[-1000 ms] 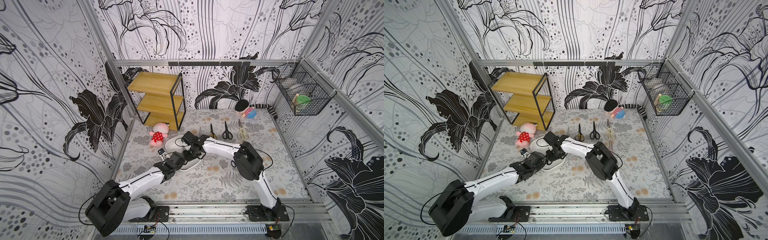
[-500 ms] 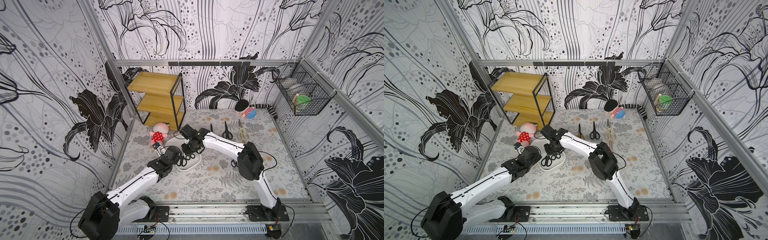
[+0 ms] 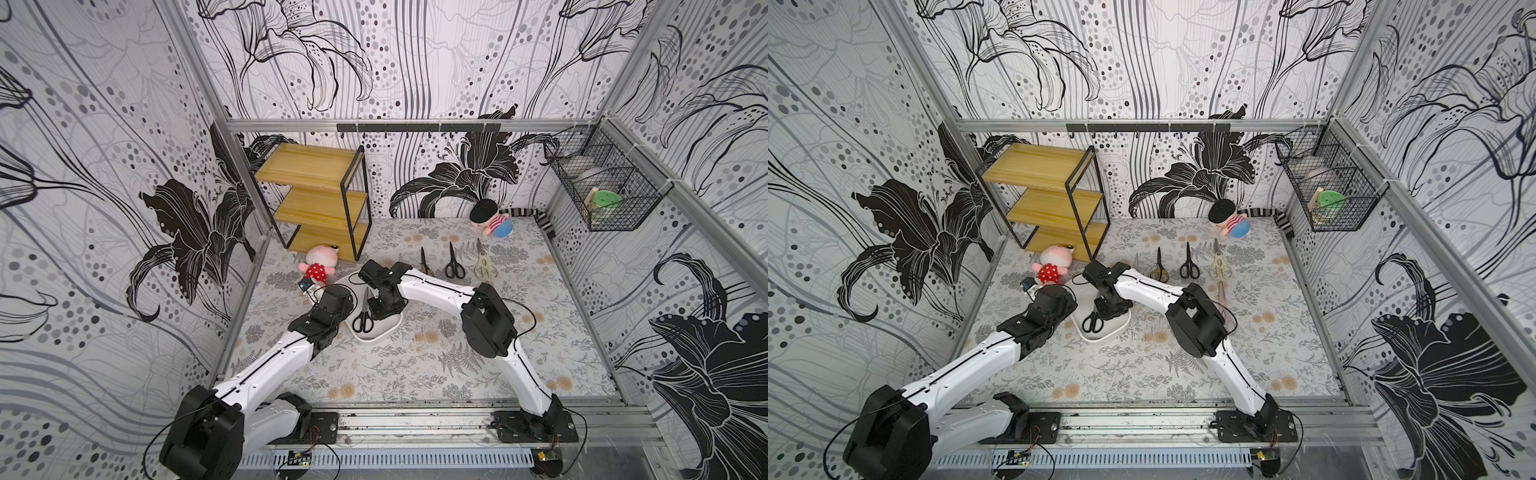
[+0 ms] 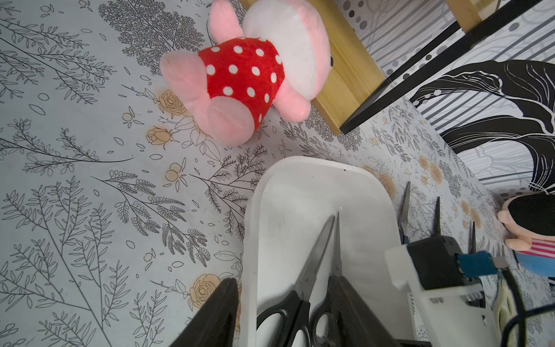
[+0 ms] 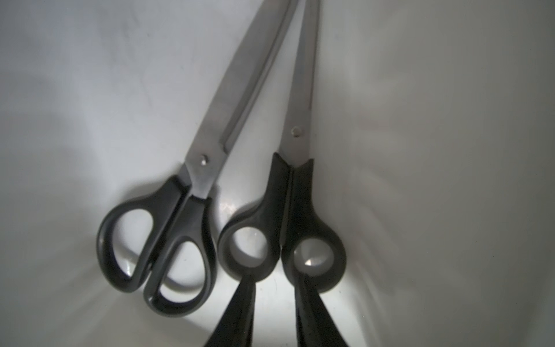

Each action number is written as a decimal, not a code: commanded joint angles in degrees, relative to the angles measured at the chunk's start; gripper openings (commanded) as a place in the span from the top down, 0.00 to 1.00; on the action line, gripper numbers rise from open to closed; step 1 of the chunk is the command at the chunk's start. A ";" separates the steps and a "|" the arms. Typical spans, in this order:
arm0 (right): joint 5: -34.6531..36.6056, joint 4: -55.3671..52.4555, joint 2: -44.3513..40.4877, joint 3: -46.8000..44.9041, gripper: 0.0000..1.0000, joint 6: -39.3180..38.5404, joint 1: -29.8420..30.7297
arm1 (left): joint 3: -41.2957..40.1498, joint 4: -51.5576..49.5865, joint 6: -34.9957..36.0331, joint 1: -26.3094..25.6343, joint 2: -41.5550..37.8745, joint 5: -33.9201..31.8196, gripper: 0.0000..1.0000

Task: Take the scissors out of the storage box
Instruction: Pick up the scissors from the storage box.

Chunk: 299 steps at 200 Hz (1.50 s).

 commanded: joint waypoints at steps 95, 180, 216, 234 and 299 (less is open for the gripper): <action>7.88 -10.71 10.61 8.49 0.72 3.05 -0.09 | -1.42 0.71 1.45 1.35 -2.88 0.07 0.46; 6.65 -6.39 8.90 3.58 1.00 3.28 -0.09 | -1.01 -0.32 1.00 1.63 -3.51 -0.27 0.46; 6.03 -4.36 3.04 4.59 1.00 1.37 -0.16 | -1.22 -0.62 -0.13 2.06 -4.10 -1.31 0.46; 5.04 -3.97 -0.08 5.27 1.00 0.51 -0.20 | -1.34 -0.20 -0.52 2.83 -5.07 -1.68 0.46; -2.68 1.12 -9.96 -0.98 1.00 -0.02 -0.15 | -1.59 -0.22 0.43 4.48 -7.89 -2.32 0.46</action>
